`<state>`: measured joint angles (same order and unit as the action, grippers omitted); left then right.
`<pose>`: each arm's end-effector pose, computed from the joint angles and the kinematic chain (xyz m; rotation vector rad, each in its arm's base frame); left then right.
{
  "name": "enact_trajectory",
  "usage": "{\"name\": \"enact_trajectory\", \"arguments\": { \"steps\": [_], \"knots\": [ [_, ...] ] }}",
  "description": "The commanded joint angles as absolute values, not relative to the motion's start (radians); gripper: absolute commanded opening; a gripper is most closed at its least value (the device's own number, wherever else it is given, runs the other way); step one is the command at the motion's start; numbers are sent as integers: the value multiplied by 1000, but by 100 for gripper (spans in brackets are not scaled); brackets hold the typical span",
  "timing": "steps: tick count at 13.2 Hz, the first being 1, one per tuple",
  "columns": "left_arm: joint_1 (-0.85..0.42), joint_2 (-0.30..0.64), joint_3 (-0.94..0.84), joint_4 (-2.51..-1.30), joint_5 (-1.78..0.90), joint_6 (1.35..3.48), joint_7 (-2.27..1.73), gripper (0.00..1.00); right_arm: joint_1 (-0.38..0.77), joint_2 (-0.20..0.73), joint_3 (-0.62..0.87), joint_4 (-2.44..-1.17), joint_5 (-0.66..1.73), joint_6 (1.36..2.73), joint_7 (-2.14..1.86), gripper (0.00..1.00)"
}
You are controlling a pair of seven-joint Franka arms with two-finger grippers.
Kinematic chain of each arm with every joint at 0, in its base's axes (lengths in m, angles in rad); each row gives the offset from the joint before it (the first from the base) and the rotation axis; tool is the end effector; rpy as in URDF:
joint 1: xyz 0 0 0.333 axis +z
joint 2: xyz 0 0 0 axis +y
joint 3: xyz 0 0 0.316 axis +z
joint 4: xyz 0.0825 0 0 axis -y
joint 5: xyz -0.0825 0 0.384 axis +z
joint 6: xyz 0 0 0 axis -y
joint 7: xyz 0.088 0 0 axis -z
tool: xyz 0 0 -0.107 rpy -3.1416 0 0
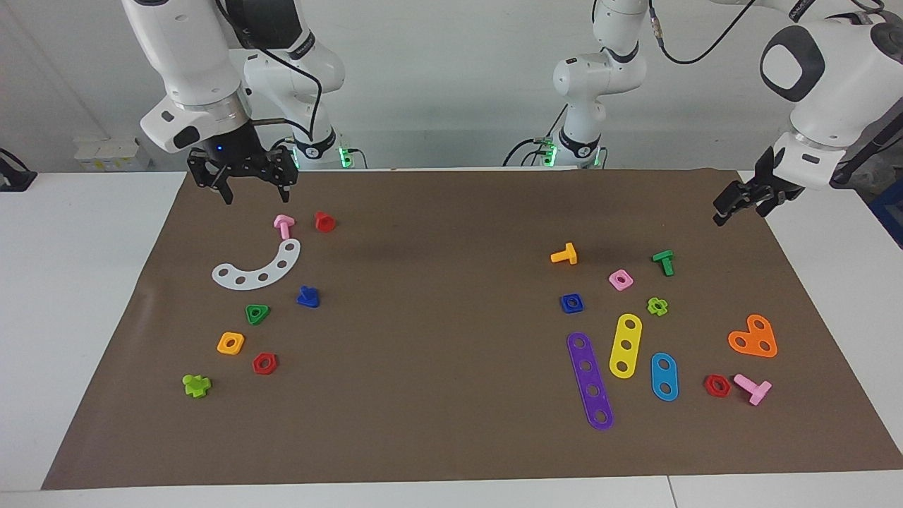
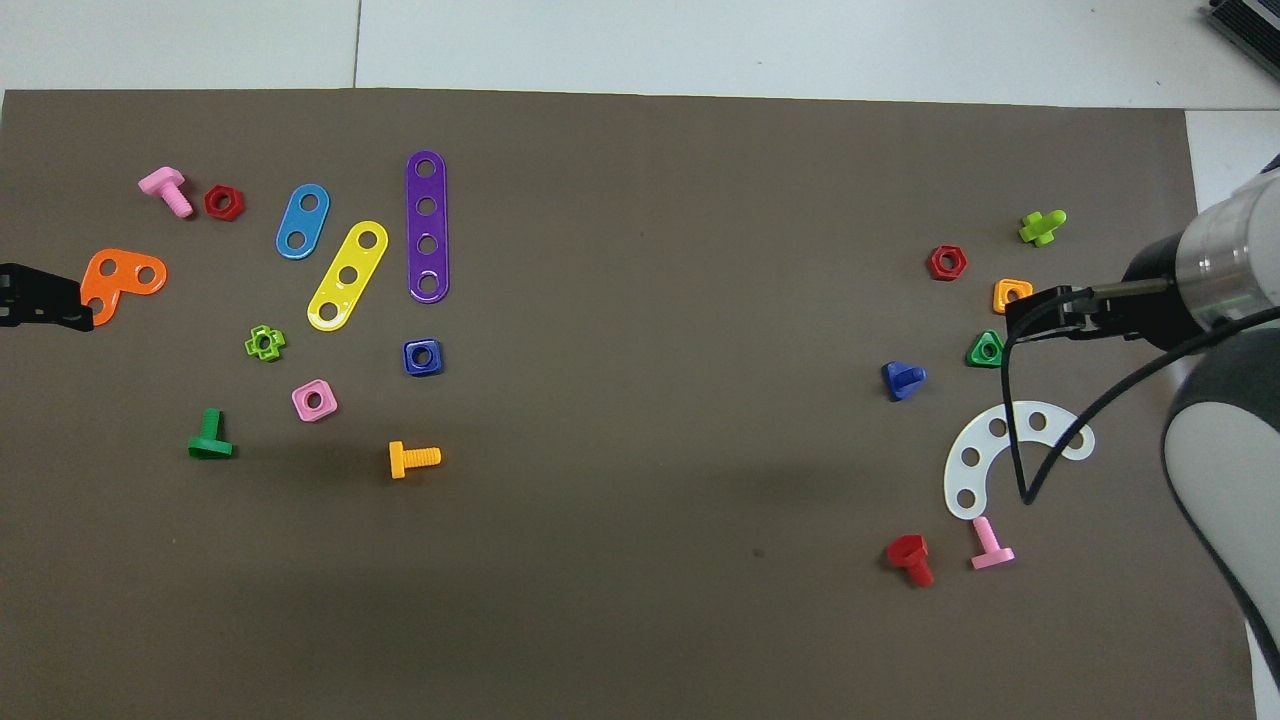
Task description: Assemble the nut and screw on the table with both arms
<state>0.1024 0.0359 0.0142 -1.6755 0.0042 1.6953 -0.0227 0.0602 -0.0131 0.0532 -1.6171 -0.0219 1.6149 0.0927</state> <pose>0.5679 0.0668 0.5653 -3.1300 -0.2175 0.0256 0.5507 0.0606 0.6137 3.1200 0.0336 0.0205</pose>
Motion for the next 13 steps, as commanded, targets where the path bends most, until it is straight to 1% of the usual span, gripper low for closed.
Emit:
{"name": "enact_trajectory", "arguments": {
  "steps": [1,8,9,13],
  "knots": [
    [107,6,11,-1710,23,1717,-28,100,46,-38,57,-1651,-11,1640,61,100],
    [107,6,11,-1710,23,1717,-28,100,48,-38,57,-1655,-9,1641,52,100],
    [107,6,11,-1710,23,1717,-28,100,48,-44,57,-1667,-9,1644,55,100],
    [107,6,11,-1710,23,1717,-28,100,48,-71,55,-1761,-9,1742,58,99]
  ]
}}
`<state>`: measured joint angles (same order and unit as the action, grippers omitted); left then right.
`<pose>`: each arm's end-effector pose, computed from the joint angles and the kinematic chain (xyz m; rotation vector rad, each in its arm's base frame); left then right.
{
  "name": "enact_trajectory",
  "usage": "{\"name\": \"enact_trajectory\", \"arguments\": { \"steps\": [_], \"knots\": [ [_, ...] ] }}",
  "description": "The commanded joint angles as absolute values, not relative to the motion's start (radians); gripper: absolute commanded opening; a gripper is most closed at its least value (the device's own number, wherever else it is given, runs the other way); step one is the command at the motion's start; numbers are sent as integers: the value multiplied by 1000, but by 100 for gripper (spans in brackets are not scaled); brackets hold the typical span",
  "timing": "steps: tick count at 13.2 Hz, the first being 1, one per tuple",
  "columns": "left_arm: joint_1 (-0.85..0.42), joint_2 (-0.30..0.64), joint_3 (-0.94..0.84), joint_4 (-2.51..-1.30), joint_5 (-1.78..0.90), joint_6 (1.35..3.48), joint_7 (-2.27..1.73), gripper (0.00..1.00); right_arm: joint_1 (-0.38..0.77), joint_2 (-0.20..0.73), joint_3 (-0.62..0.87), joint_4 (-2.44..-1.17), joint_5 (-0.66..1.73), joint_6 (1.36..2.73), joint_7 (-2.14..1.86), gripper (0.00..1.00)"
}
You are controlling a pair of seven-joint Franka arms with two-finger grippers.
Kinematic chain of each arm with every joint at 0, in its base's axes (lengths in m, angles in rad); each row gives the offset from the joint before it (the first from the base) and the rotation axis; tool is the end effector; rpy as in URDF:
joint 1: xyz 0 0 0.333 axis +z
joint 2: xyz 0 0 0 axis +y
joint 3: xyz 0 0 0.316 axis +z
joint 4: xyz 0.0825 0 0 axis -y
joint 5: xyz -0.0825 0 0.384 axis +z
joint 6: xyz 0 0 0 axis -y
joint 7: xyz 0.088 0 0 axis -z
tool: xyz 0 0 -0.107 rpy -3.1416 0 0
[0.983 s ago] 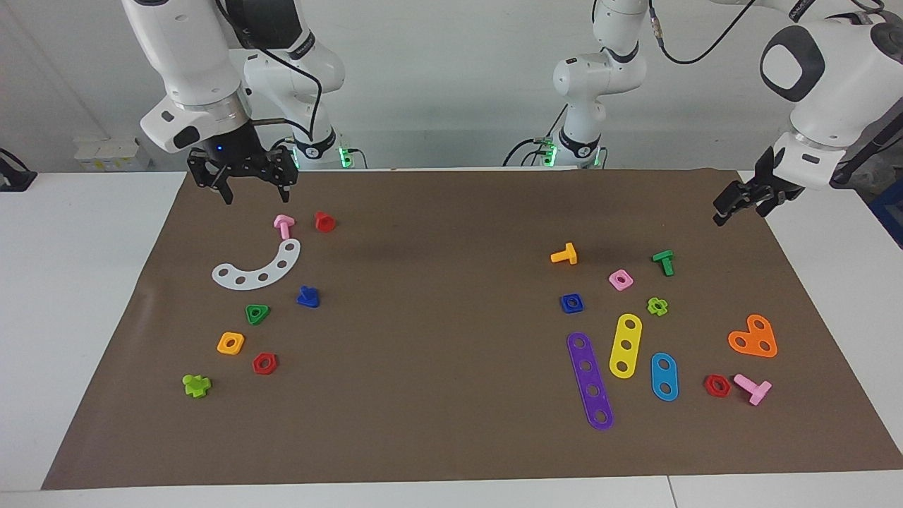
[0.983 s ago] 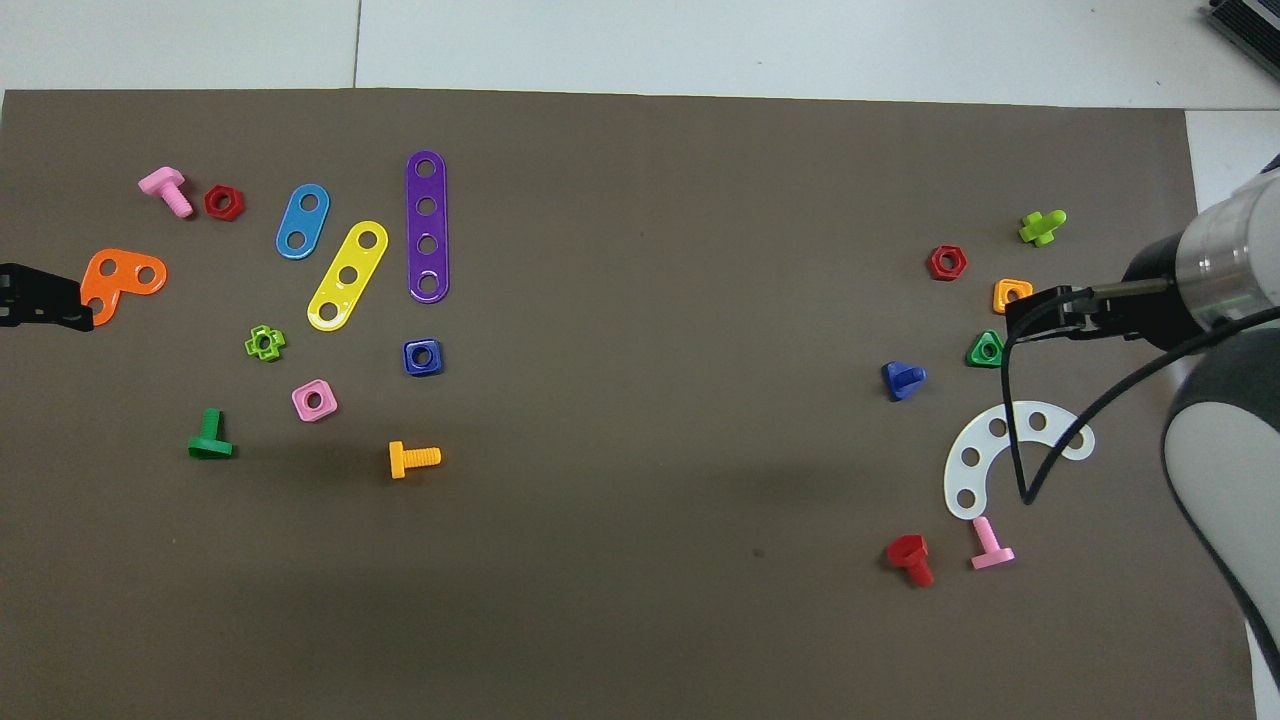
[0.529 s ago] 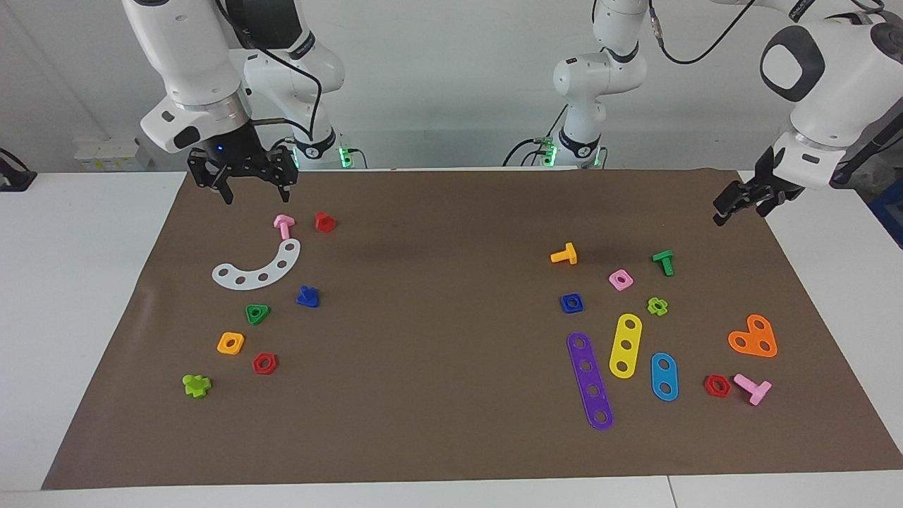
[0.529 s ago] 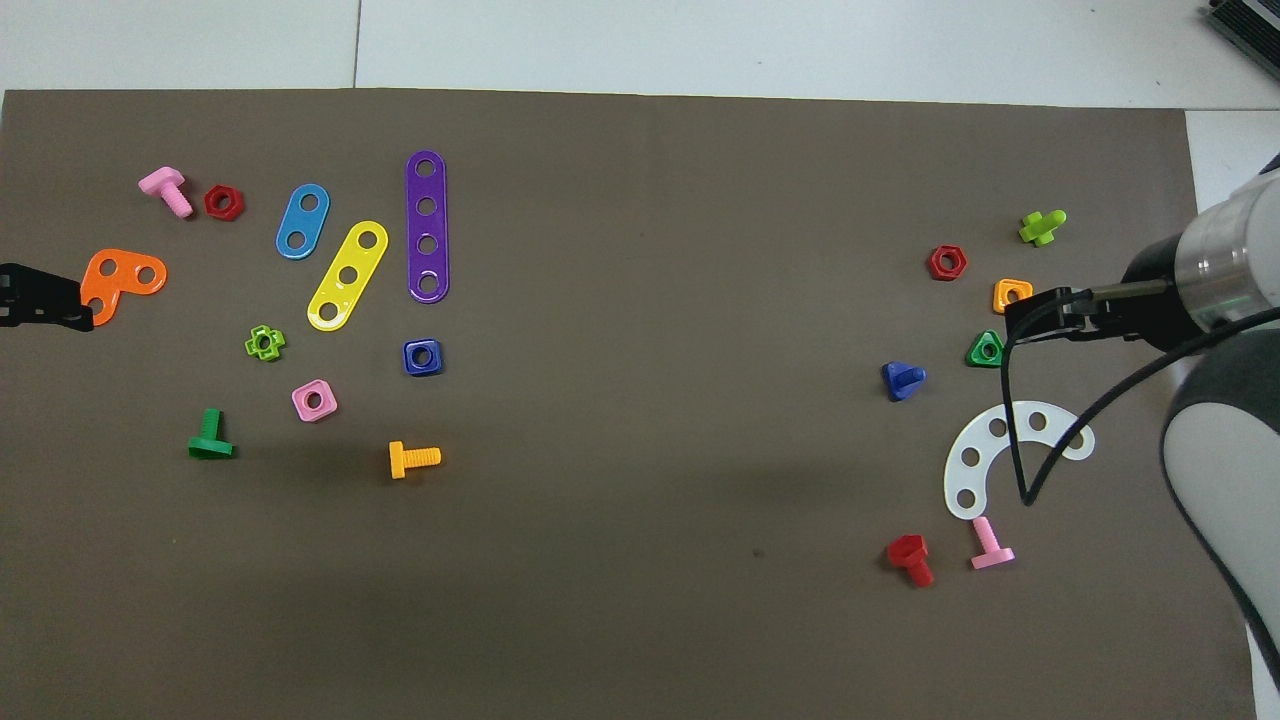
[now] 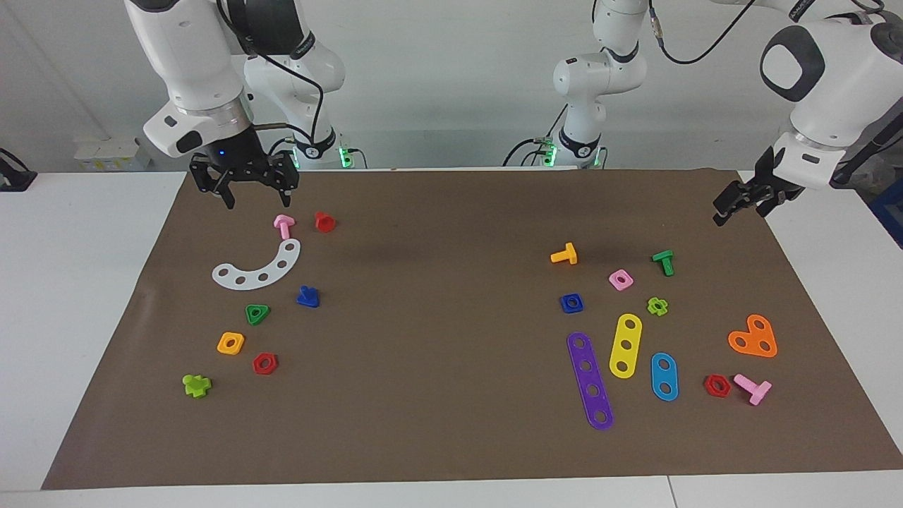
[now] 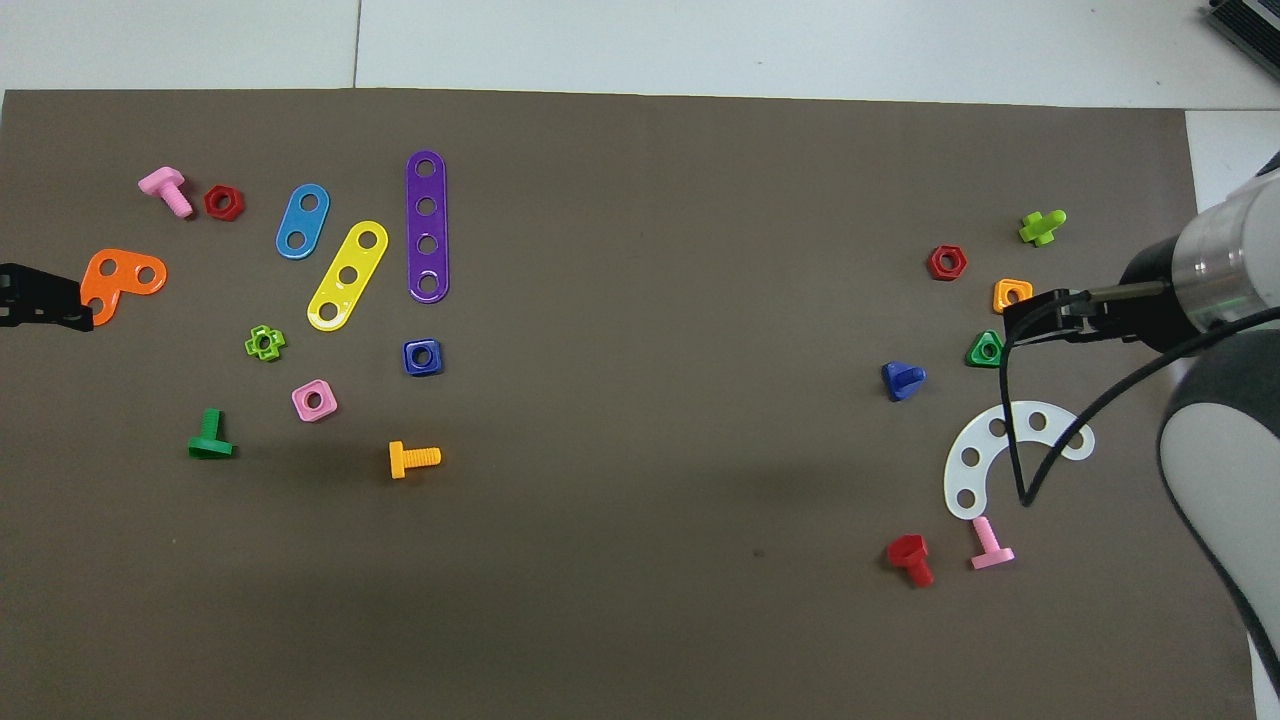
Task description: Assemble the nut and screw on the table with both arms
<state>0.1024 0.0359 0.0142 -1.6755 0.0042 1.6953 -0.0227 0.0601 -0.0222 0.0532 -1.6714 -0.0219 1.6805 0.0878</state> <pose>0.5679 0.0668 0.5653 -3.1300 -0.2175 0.0256 0.5527 0.0611 0.5987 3.1211 0.0430 0.0522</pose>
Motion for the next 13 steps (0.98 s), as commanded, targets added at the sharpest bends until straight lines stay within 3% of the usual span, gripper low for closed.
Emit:
{"name": "enact_trajectory", "arguments": {
  "steps": [1,7,10,13],
  "knots": [
    [107,6,11,-1710,23,1717,-28,100,46,-80,55,-1793,-9,1774,58,99],
    [107,6,11,-1710,23,1717,-28,100,26,-49,54,-1928,-9,1954,60,99],
    [107,6,11,-1710,23,1717,-26,100,29,27,54,-1948,-11,2000,60,97],
    [107,6,11,-1710,23,1717,-28,100,37,113,54,-1971,-11,2136,64,94]
  ]
}}
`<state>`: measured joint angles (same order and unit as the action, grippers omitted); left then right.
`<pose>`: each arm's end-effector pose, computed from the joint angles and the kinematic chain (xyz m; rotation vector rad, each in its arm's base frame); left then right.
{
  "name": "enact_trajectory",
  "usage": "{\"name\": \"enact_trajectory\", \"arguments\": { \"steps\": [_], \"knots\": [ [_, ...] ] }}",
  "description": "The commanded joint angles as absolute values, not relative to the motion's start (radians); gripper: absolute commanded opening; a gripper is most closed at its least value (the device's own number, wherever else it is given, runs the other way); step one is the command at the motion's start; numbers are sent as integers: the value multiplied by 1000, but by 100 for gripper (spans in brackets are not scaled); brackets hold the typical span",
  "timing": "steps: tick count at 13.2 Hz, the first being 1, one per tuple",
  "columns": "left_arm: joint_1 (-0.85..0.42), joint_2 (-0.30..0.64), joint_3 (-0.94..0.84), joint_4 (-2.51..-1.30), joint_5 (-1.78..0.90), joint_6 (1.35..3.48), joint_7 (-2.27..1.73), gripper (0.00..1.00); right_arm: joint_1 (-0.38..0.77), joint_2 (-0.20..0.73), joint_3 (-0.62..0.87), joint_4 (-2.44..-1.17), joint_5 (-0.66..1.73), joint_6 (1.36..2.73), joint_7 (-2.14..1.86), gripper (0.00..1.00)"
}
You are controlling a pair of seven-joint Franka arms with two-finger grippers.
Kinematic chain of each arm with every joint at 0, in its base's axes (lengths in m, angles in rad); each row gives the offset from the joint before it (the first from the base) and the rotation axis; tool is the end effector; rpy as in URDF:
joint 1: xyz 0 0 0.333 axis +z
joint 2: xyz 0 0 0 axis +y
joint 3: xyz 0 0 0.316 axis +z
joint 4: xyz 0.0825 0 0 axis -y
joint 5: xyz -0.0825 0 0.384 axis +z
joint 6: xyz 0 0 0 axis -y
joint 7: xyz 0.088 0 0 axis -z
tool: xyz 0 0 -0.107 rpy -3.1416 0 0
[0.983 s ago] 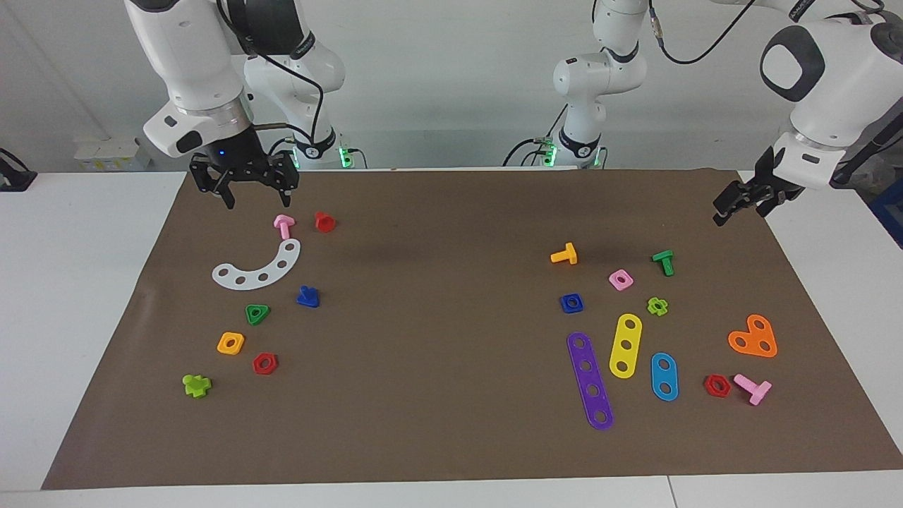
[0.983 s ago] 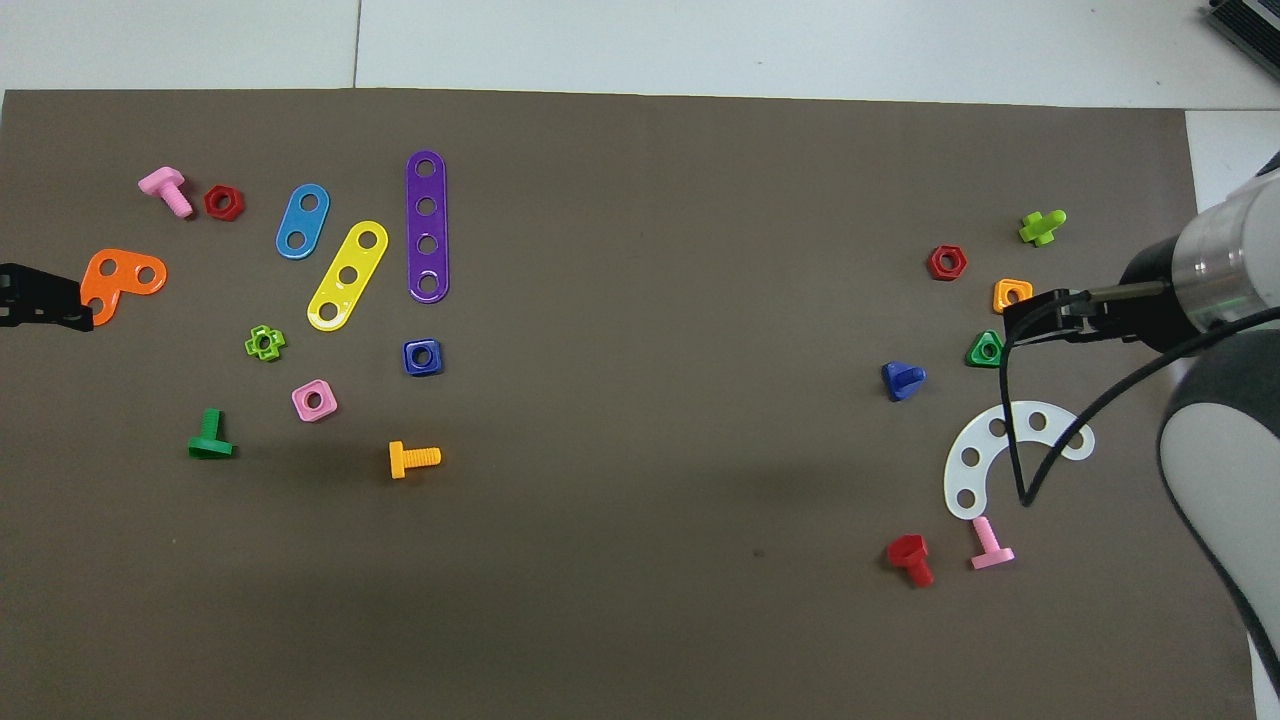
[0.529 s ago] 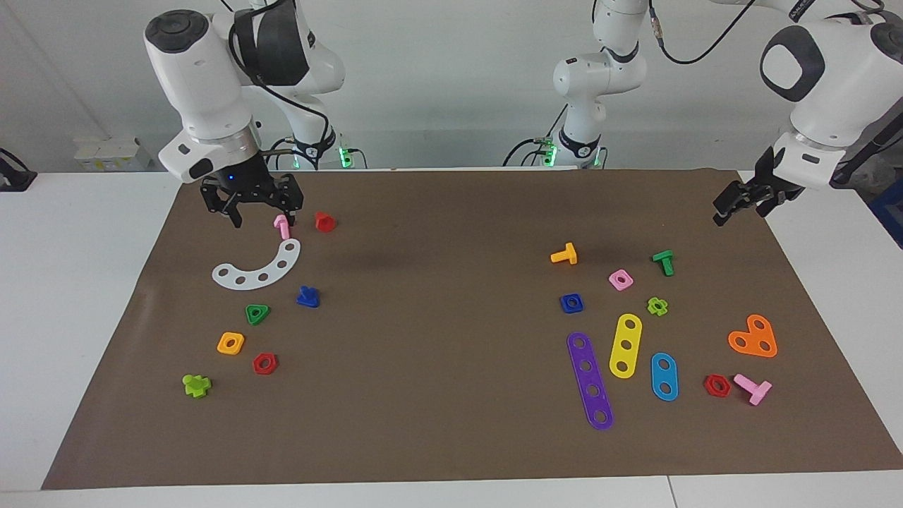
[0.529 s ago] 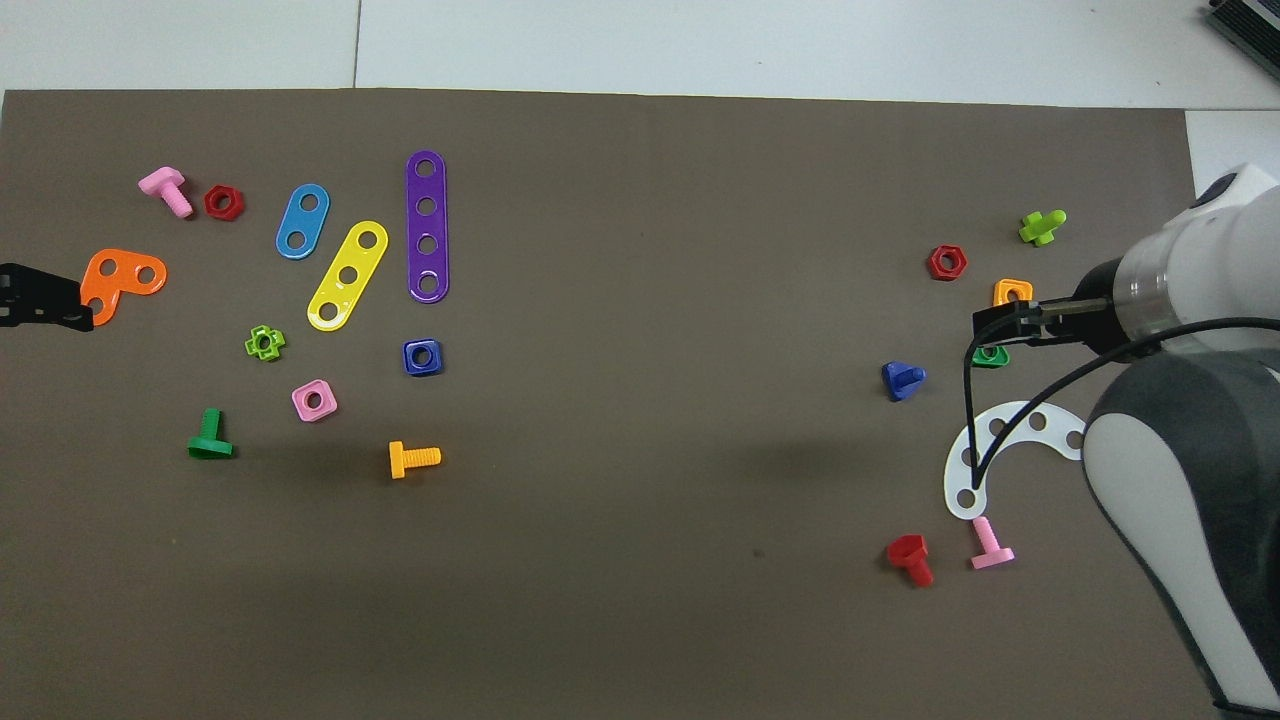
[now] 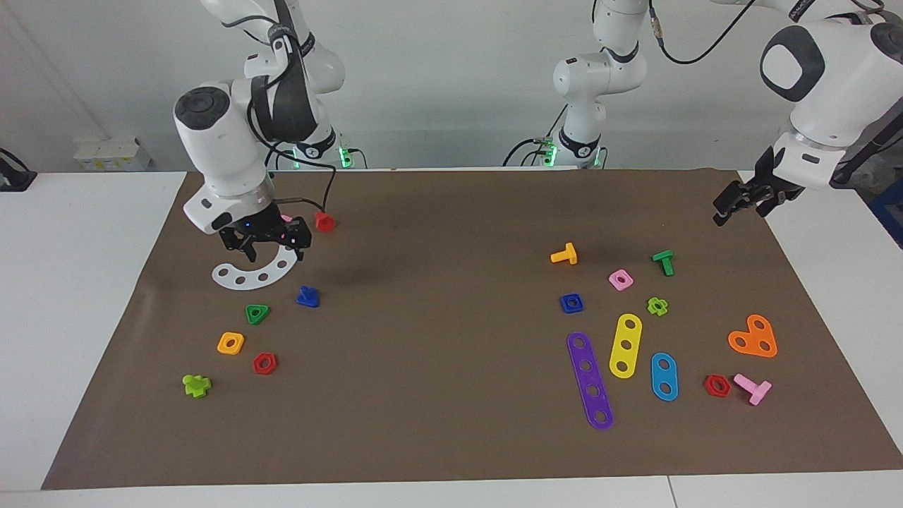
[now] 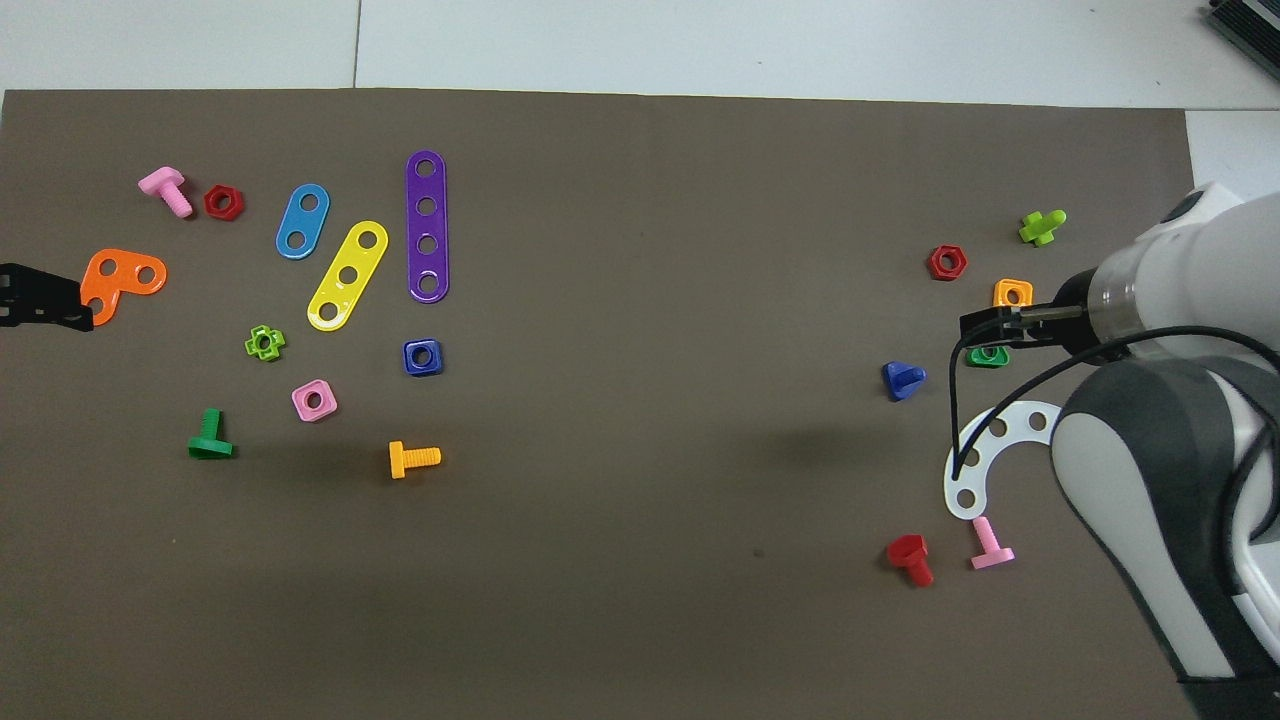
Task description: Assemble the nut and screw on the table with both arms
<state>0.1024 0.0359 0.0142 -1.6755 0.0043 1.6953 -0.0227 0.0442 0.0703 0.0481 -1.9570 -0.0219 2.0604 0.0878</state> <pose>0.5679 0.0668 0.5653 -3.1299 -0.2175 0.0256 0.5747 0.0516 0.4432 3.1280 0.0224 0.0540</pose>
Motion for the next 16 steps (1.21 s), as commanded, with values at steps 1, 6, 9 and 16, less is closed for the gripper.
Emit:
{"name": "enact_trajectory", "arguments": {
  "steps": [1,6,9,16],
  "knots": [
    [107,6,11,-1710,23,1717,-28,100,37,135,54,-1976,-11,2170,64,93],
    [107,6,11,-1710,23,1717,-28,100,43,196,55,-2048,-11,2310,103,83],
    [107,6,11,-1710,23,1717,-28,100,55,196,55,-2112,-11,2361,107,80],
    [107,6,11,-1710,23,1717,-28,100,72,189,54,-2138,-11,2388,101,76]
  ]
}}
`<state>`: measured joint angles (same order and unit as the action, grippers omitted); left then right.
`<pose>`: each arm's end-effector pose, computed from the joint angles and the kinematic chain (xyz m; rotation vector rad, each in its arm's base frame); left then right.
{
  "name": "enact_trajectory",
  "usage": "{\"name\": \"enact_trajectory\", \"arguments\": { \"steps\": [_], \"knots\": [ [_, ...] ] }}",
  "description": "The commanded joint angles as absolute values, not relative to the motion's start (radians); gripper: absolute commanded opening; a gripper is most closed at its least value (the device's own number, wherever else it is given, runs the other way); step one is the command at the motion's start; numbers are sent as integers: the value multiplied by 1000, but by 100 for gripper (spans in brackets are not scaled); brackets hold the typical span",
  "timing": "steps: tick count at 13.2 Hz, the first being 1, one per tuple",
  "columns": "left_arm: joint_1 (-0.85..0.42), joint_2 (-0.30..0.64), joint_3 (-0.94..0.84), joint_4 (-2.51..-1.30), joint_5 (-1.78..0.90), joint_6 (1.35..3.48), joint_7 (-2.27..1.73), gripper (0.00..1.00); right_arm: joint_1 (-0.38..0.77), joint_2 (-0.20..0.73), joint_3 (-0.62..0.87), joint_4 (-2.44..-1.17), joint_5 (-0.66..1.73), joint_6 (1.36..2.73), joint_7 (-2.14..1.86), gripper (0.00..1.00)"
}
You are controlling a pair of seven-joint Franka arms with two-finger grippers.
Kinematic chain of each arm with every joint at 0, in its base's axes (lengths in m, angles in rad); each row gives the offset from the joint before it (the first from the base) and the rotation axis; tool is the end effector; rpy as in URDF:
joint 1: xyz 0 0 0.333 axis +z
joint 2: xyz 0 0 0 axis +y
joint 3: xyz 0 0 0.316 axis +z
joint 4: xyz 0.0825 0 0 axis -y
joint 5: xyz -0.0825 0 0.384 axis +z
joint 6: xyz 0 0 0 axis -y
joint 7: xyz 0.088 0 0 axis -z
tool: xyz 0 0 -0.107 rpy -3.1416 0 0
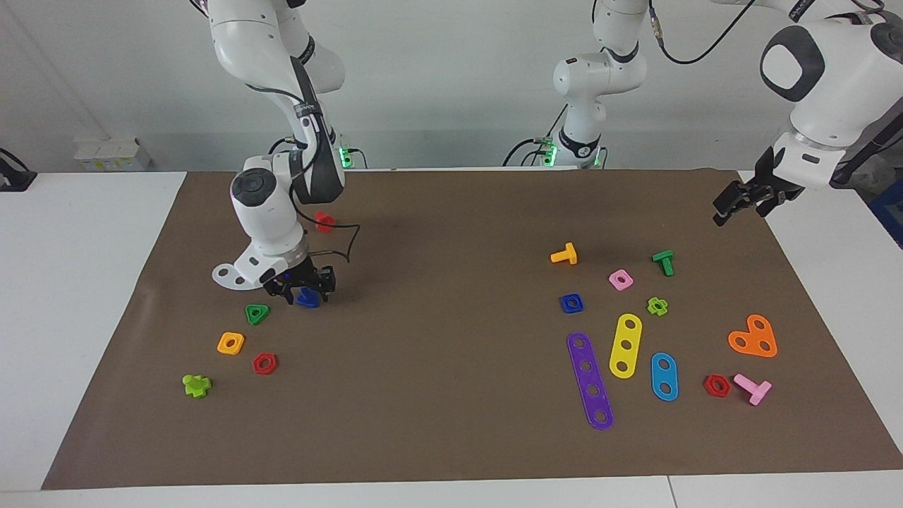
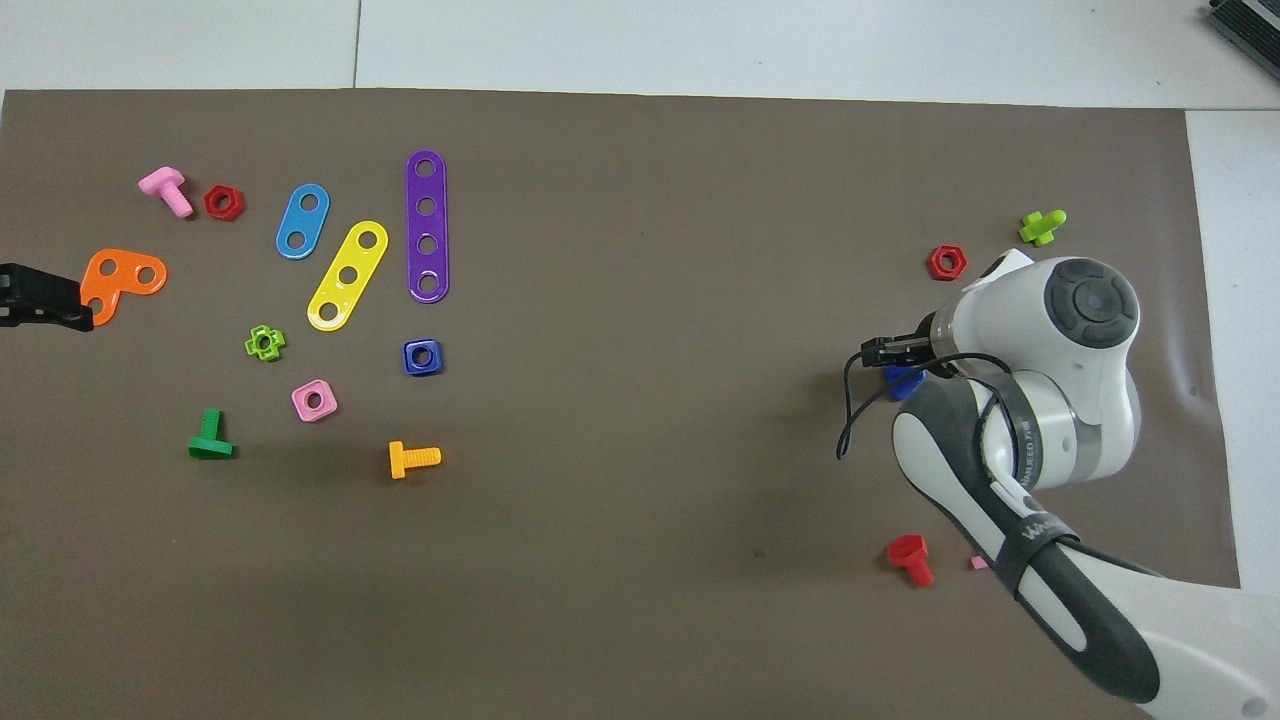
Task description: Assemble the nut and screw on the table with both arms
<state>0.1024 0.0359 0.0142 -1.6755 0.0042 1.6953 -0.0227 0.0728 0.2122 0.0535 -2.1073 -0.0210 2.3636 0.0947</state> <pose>0.5679 0.0668 0.5653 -3.1300 -0.2175 0.0256 0.5728 0.0719 0.3207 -3.1389 -0.0703 -0.0701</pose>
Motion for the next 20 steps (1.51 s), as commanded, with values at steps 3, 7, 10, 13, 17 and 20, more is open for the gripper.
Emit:
{"name": "enact_trajectory", "arguments": {
  "steps": [3,7,10,13,17,20],
  "knots": [
    [107,6,11,-1710,23,1717,-28,100,72,186,54,-2146,-14,2382,94,75],
    [107,6,11,-1710,23,1717,-28,100,71,181,54,-2155,-18,2375,57,75],
    [107,6,11,-1710,23,1717,-26,100,71,181,54,-2155,-18,2372,43,75],
    [107,6,11,-1710,23,1717,-28,100,71,173,54,-2169,-18,2365,43,63],
    [107,6,11,-1710,23,1717,-28,100,71,163,54,-2171,-18,2339,23,20],
    [107,6,11,-1710,23,1717,-28,100,60,155,54,-2169,-18,2339,-11,0]
  ]
}}
